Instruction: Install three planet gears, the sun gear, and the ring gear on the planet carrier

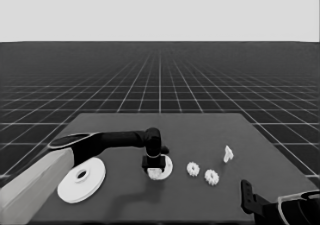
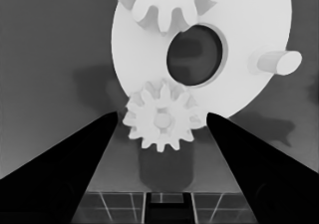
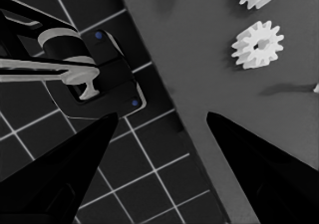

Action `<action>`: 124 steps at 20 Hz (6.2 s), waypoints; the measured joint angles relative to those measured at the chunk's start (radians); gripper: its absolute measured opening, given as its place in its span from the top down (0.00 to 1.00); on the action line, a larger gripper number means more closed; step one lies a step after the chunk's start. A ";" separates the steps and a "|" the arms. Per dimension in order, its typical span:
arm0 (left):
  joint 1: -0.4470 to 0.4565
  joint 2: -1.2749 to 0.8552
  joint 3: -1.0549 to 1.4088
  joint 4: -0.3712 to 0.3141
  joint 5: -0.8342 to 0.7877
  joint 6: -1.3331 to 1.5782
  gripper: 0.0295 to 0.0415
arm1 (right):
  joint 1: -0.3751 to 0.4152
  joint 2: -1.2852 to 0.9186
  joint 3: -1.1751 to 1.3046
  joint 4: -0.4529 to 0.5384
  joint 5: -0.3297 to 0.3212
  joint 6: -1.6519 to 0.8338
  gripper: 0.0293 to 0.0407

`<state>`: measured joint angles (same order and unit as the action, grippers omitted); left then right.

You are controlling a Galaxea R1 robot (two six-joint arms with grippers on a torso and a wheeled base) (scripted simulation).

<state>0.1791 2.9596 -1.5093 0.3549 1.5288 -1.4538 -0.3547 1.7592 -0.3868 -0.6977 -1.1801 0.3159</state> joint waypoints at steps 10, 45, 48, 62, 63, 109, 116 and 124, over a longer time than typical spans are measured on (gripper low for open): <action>-0.167 -0.019 0.097 -0.164 0.034 -0.069 0.25 | 0.000 0.000 0.000 0.000 0.000 0.000 0.19; -0.521 -1.205 1.092 -0.045 -0.852 1.805 0.25 | 0.114 0.611 -0.840 0.296 -0.218 0.862 0.83; -0.521 -1.205 1.092 -0.045 -0.852 1.805 0.25 | 0.114 0.611 -0.840 0.296 -0.218 0.862 0.83; -0.521 -1.205 1.092 -0.045 -0.852 1.805 0.25 | 0.337 0.557 -0.704 0.496 -0.321 0.916 0.83; -0.521 -1.205 1.092 -0.045 -0.852 1.805 0.25 | 0.350 0.736 -0.811 0.500 -0.355 1.052 0.83; -0.521 -1.205 1.092 -0.045 -0.852 1.805 0.25 | 0.376 0.823 -0.898 0.531 -0.347 0.987 0.19; -0.521 -1.205 1.092 -0.045 -0.852 1.805 0.25 | 0.188 0.850 -0.997 0.358 -0.275 0.929 0.19; -0.521 -1.205 1.092 -0.045 -0.852 1.805 0.25 | 0.167 0.857 -1.020 0.338 -0.262 0.918 0.82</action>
<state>-0.3422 1.7549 -0.4178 0.3101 0.6764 0.3508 -0.1879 2.6163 -1.4068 -0.3593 -1.4417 1.2339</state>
